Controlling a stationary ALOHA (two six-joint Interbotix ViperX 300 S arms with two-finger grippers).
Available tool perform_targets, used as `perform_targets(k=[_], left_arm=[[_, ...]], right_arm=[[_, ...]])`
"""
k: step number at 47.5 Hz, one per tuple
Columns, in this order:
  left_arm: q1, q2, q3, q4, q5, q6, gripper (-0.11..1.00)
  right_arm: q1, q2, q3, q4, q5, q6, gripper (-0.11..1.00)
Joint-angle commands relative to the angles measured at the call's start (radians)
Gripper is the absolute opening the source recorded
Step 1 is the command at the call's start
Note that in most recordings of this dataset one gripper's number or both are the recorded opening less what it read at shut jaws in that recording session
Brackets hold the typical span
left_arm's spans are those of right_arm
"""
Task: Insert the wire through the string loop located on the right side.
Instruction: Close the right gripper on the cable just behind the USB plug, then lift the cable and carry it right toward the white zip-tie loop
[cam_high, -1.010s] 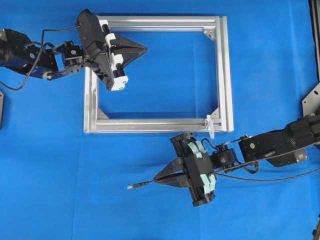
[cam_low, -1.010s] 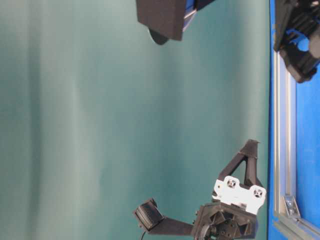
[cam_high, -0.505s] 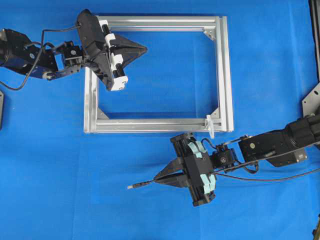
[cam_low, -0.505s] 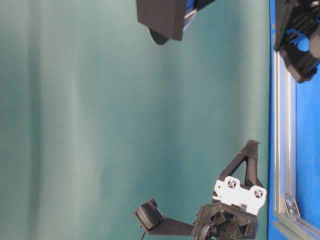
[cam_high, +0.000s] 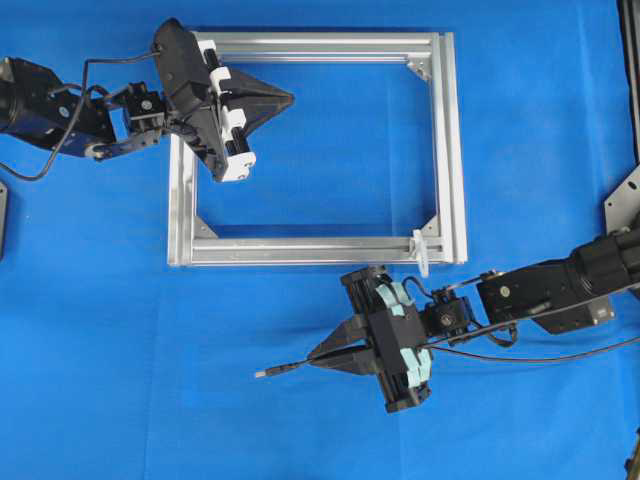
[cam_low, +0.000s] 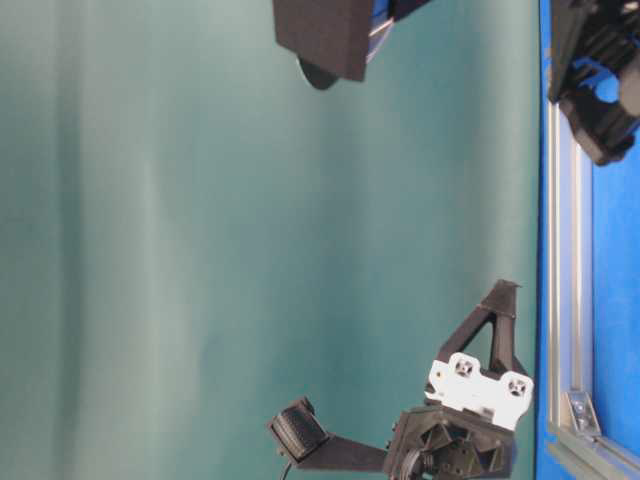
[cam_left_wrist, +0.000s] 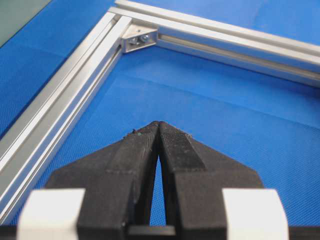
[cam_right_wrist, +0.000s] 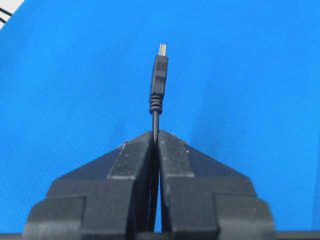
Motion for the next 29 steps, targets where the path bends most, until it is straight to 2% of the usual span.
perform_targets(k=[1, 11, 16, 29], left_arm=[[0.0, -0.029, -0.006, 0.003, -0.011, 0.0, 0.0], [-0.002, -0.029, -0.006, 0.003, -0.011, 0.0, 0.0], [0.0, -0.031, -0.005, 0.003, -0.011, 0.0, 0.0], [-0.002, -0.031, -0.002, 0.003, -0.017, 0.0, 0.0]], right_arm=[[0.002, -0.032, -0.014, 0.002, -0.003, -0.003, -0.04], [0.006, -0.061, 0.015, 0.003, 0.025, 0.002, -0.04], [0.017, -0.115, 0.067, 0.015, 0.051, 0.002, -0.04], [0.048, -0.264, 0.249, 0.1, 0.057, 0.002, -0.04]])
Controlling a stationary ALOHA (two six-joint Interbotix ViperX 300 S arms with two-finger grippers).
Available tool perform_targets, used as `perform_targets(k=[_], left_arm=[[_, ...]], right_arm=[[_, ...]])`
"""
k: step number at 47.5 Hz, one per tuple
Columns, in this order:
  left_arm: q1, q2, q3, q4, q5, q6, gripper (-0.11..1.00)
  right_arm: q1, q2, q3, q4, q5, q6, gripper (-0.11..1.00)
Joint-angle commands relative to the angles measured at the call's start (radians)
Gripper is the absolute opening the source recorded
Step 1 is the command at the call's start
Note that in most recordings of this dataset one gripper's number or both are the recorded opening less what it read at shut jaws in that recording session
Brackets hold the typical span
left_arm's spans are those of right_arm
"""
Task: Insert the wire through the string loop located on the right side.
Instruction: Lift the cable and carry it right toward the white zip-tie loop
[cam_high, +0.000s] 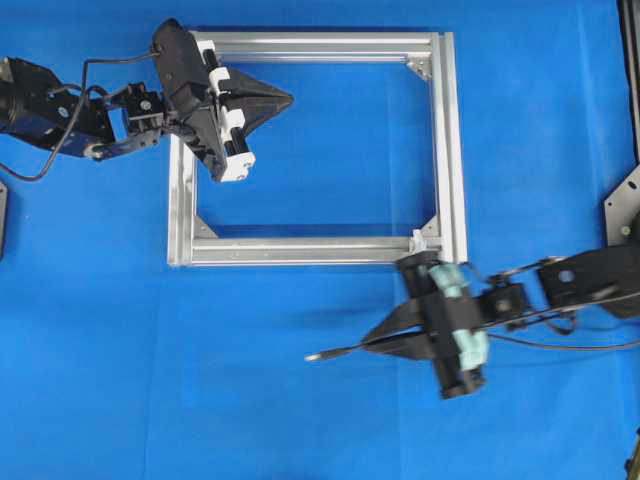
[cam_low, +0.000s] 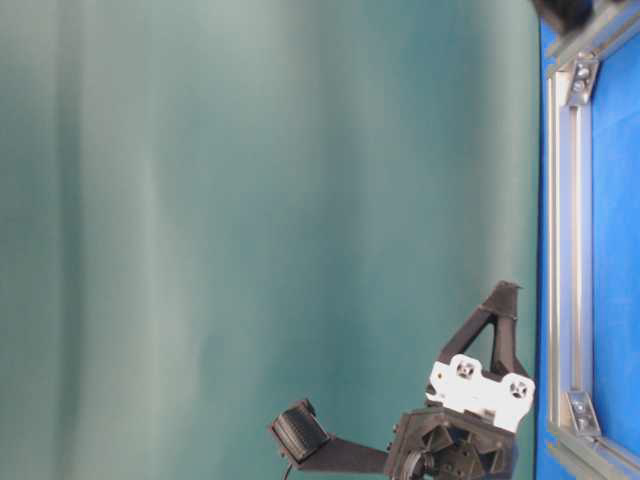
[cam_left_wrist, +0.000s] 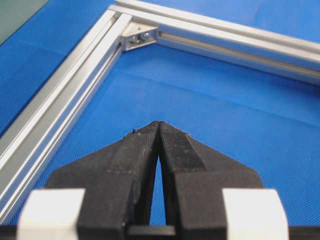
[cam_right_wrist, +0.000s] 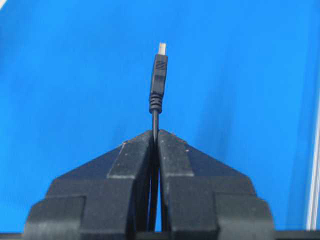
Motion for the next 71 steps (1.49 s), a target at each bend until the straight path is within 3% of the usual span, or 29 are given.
perform_targets(k=[1, 21, 34, 46, 71], left_arm=[[0.0, -0.031, -0.005, 0.003, -0.014, 0.0, -0.01], [-0.003, -0.031, -0.005, 0.003, -0.018, -0.002, 0.0], [-0.009, -0.031, -0.005, 0.003, -0.018, -0.002, 0.0], [-0.012, -0.029, -0.006, 0.003, -0.021, -0.002, -0.01], [-0.023, -0.031, -0.005, 0.003, -0.026, -0.002, -0.01]], right_arm=[[0.018, -0.066, 0.046, 0.026, -0.003, 0.002, -0.04], [0.091, -0.279, 0.308, 0.173, -0.003, 0.002, -0.04], [0.091, -0.41, 0.413, 0.184, 0.017, 0.002, -0.04], [0.078, -0.456, 0.443, 0.186, 0.018, -0.008, -0.04], [-0.109, -0.518, 0.477, 0.186, 0.009, -0.071, -0.04]])
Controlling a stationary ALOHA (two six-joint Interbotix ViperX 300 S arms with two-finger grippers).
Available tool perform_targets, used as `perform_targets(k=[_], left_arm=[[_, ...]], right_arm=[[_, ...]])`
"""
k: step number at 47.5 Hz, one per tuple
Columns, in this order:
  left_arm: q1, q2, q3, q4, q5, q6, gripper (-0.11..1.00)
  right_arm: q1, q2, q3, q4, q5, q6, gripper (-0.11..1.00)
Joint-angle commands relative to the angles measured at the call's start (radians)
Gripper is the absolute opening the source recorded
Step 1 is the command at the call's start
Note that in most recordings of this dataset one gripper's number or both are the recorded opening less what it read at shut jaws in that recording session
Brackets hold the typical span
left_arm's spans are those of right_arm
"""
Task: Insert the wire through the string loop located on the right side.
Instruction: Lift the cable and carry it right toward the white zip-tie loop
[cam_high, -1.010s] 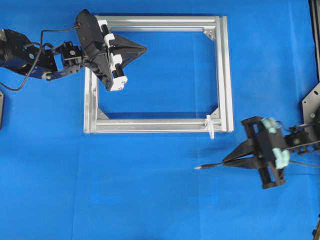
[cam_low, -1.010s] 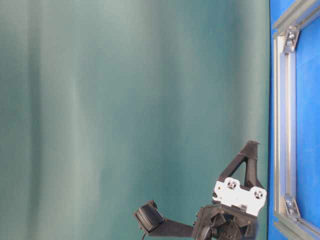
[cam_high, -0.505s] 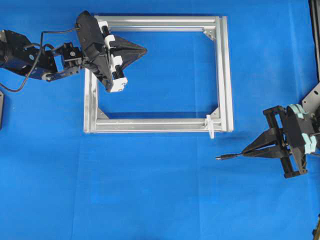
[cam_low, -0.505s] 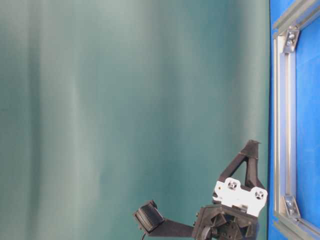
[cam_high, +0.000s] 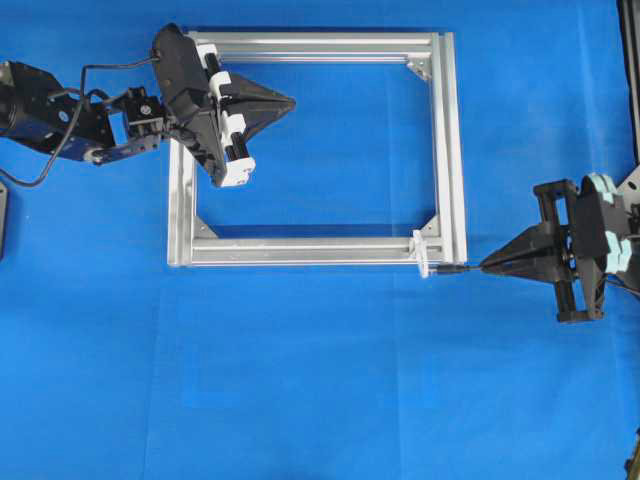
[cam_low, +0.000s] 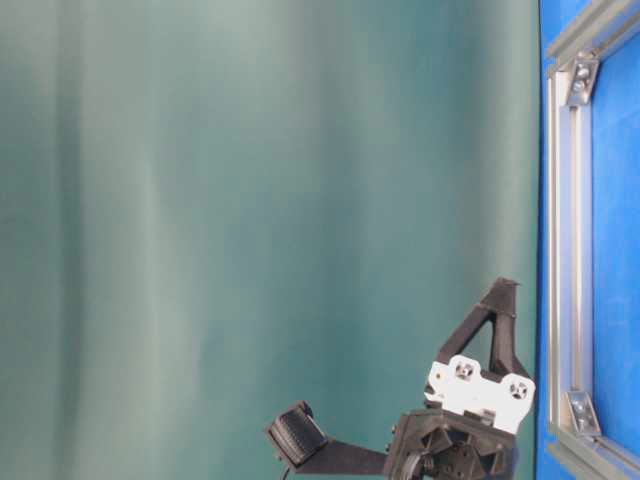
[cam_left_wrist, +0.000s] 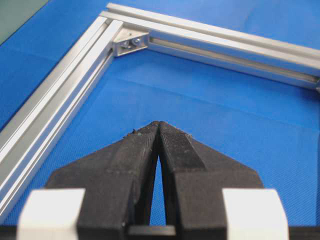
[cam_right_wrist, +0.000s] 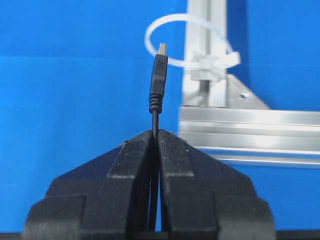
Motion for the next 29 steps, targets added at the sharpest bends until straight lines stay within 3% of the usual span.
perform_targets(k=[1, 29], left_arm=[[-0.005, -0.029, -0.008, 0.003, -0.011, -0.002, 0.0], [-0.005, -0.029, -0.008, 0.005, -0.015, -0.002, 0.0]], right_arm=[[-0.02, -0.017, -0.002, 0.002, -0.005, -0.006, -0.04], [-0.04, -0.034, 0.003, 0.002, 0.003, -0.011, -0.04]])
